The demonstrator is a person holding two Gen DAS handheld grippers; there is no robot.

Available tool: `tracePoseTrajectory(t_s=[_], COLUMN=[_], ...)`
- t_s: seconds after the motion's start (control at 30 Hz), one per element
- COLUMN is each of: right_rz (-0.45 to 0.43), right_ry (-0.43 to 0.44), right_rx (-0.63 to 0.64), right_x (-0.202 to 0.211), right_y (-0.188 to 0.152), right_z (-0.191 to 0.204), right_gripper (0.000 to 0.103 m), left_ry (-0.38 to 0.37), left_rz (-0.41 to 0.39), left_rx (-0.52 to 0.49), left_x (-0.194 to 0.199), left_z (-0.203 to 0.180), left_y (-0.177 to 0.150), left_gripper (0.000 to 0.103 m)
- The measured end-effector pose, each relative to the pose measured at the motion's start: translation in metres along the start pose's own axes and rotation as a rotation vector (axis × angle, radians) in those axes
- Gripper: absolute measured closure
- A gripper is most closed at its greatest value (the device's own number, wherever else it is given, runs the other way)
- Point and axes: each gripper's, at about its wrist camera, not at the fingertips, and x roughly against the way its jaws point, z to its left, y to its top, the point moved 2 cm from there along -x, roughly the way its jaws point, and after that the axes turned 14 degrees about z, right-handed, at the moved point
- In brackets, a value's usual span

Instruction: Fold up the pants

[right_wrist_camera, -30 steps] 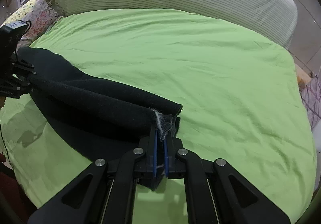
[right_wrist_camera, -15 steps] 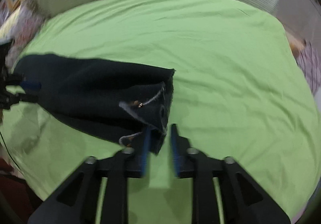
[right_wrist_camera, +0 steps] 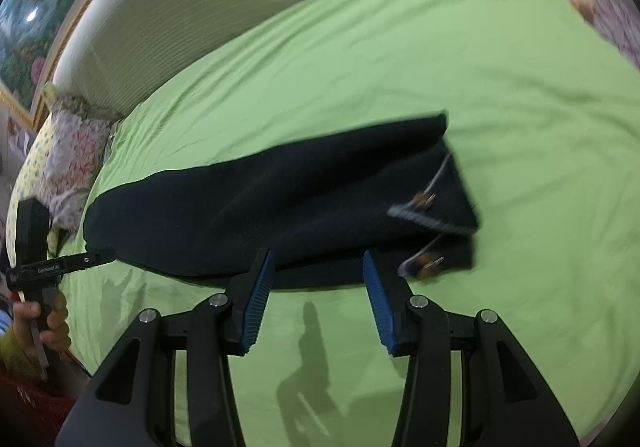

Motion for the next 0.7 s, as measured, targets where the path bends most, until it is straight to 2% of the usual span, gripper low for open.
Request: tracePoseTrajectory(t_s=[0.13, 0.2, 0.33, 0.43, 0.6, 0.7], right_rz=[0.026, 0.032, 0.056, 0.082, 0.131, 0.147], right_ry=[0.018, 0.032, 0.069, 0.097, 0.173, 0.175], right_rx=[-0.026, -0.006, 0.048, 0.104, 0.216, 0.313], right_x=[-0.012, -0.015, -0.023, -0.036, -0.058, -0.072], right_y=[-0.007, -0.005, -0.002, 0.001, -0.002, -0.007], right_z=[0.011, 0.021, 0.052, 0.081, 0.137, 0.171], right_gripper=[0.055, 0.055, 0.055, 0.055, 0.055, 0.055], left_ry=[-0.001, -0.015, -0.062, -0.088, -0.082, -0.095], left_rz=[-0.058, -0.097, -0.167, -0.208, -0.215, -0.215], left_rx=[0.175, 0.276, 0.415, 0.471, 0.533, 0.569], left_x=[0.024, 0.039, 0.058, 0.067, 0.066, 0.06], left_z=[0.059, 0.091, 0.137, 0.157, 0.177, 0.182], left_y=[-0.003, -0.003, -0.007, -0.004, 0.003, 0.003], left_gripper=[0.045, 0.044, 0.043, 0.039, 0.038, 0.038])
